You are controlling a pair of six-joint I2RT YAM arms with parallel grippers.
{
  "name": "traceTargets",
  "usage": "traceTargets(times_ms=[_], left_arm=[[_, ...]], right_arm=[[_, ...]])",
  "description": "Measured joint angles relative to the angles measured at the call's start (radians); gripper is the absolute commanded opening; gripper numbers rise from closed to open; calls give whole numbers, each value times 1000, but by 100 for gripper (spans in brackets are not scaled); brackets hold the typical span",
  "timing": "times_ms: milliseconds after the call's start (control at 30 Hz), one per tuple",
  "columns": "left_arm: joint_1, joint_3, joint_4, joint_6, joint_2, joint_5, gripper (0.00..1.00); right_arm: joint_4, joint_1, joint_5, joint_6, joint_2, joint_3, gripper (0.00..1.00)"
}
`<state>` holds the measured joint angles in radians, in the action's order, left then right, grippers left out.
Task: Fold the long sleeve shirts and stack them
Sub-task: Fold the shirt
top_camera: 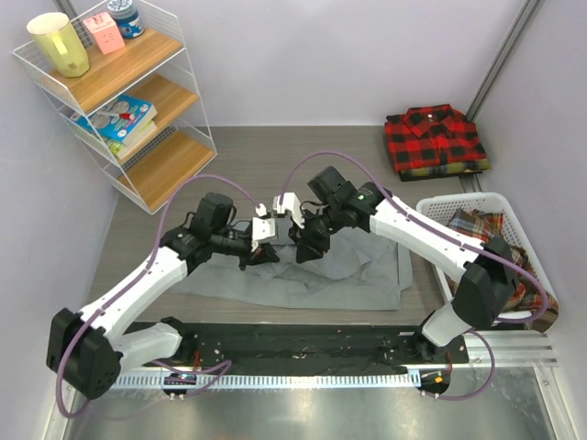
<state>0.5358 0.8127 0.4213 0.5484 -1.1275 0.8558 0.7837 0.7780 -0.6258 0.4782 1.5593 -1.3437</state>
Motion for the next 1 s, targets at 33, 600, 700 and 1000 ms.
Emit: traceTargets(times_ms=[33, 600, 700, 1000], left_arm=[[2, 1, 9, -13, 21, 0, 0], [86, 302, 748, 185, 273, 54, 0], [140, 302, 808, 186, 270, 54, 2], [259, 301, 810, -15, 193, 72, 0]], right_arm=[[6, 0, 2, -9, -6, -3, 58], [62, -414, -200, -175, 38, -61, 53], [55, -413, -206, -187, 121, -19, 45], [25, -389, -195, -224, 259, 84, 32]])
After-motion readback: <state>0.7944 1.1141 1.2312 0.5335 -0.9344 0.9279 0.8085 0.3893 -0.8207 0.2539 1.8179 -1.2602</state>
